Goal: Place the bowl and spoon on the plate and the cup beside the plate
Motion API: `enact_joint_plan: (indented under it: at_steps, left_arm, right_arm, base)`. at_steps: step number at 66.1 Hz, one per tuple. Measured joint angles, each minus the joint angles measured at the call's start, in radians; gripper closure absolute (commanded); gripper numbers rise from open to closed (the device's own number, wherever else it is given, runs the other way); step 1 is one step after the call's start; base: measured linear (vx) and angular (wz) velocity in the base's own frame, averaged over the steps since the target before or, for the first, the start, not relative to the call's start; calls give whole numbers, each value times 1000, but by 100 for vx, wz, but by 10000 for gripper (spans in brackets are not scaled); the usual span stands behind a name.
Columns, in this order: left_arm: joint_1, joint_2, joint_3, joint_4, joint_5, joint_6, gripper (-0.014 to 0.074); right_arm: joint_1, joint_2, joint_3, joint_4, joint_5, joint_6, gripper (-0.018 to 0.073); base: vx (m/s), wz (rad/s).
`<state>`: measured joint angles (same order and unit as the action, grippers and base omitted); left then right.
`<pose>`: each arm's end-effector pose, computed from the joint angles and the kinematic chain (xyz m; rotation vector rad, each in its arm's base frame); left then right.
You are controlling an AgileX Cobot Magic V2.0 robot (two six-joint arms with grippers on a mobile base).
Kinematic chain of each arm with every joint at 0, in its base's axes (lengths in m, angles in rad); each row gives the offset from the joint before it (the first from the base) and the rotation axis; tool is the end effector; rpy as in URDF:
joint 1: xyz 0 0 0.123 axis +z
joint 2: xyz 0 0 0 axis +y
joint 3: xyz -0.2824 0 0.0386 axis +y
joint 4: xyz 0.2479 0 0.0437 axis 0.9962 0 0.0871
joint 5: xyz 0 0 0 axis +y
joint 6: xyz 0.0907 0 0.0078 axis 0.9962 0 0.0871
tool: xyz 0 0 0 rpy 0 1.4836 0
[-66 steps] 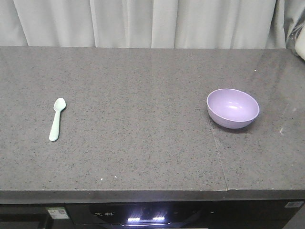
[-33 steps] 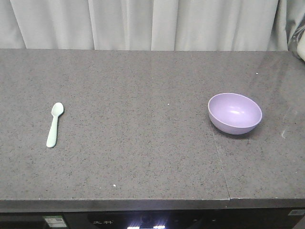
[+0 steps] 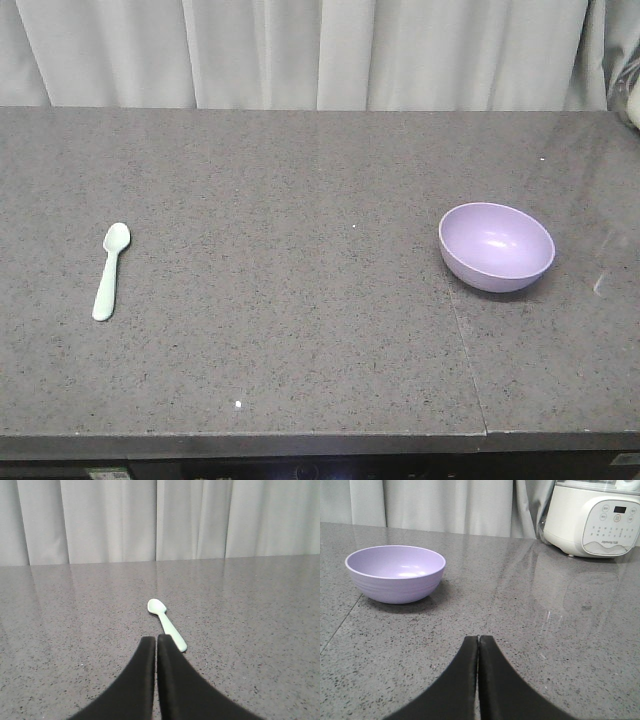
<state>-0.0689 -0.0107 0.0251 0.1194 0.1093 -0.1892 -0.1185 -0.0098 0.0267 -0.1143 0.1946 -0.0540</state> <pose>0.0566 -0.0027 0.1953 -0.0114 1.6073 -0.0976 0.0555 -0.0086 0.1870 -0.0239 1.6990 -0.2316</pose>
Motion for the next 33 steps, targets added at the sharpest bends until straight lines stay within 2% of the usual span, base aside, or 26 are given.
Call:
enact_joint_plan:
  at_steps: [33]
  left_arm:
    - [0,0,0,0,0,0,602]
  right_arm:
    - [0,0,0,0,0,0,565]
  base:
    - [2,0]
